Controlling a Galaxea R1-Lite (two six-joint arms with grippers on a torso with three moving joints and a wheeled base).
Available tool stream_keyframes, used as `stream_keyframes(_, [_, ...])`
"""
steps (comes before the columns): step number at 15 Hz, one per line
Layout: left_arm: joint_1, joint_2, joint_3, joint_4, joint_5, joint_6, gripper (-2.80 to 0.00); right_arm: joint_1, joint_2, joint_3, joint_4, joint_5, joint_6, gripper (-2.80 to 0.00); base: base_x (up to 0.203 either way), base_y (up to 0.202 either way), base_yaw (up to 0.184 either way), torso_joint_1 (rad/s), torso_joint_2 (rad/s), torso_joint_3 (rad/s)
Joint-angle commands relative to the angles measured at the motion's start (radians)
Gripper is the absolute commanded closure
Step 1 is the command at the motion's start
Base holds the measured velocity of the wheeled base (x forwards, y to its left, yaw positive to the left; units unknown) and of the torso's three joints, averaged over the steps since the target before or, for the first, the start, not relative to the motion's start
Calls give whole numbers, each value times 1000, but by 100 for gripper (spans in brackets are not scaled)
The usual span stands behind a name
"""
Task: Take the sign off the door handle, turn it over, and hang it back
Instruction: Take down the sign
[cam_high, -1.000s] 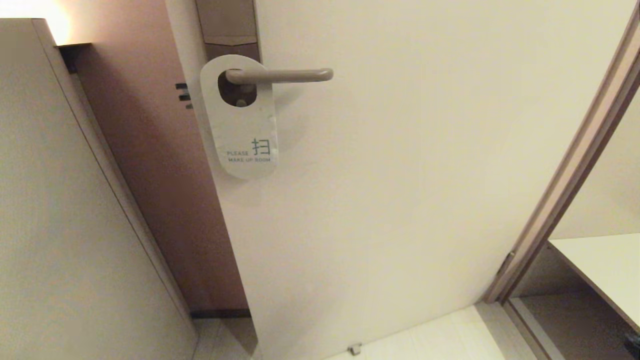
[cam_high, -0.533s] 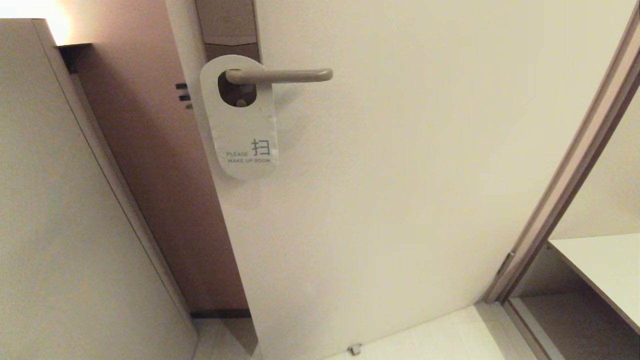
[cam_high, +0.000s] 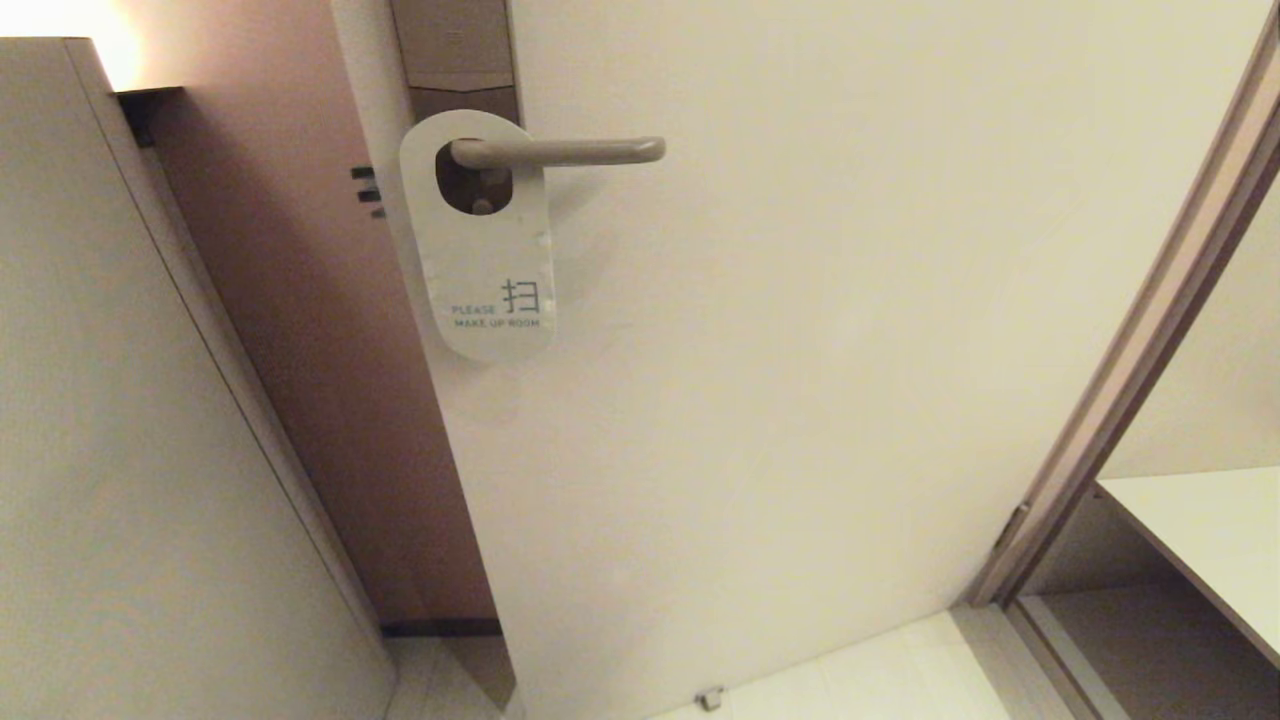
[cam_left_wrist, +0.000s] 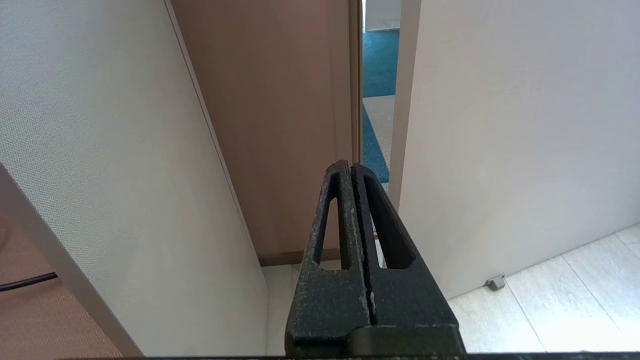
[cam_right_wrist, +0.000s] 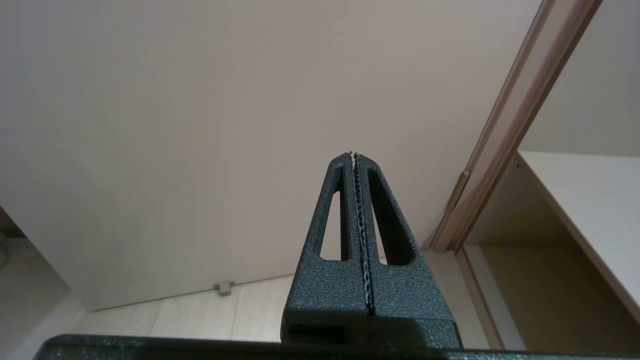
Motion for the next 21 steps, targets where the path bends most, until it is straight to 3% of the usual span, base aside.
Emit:
stream_keyframes(1, [1,1,0,0,0,0,0,0,-7,0,-1,4,-10,0,0,0,0,0,0,0])
stream_keyframes(21, [1,1,-1,0,20,-18,0,0,-7,2,-3,3,-4,0,0,0,0,0,0,0])
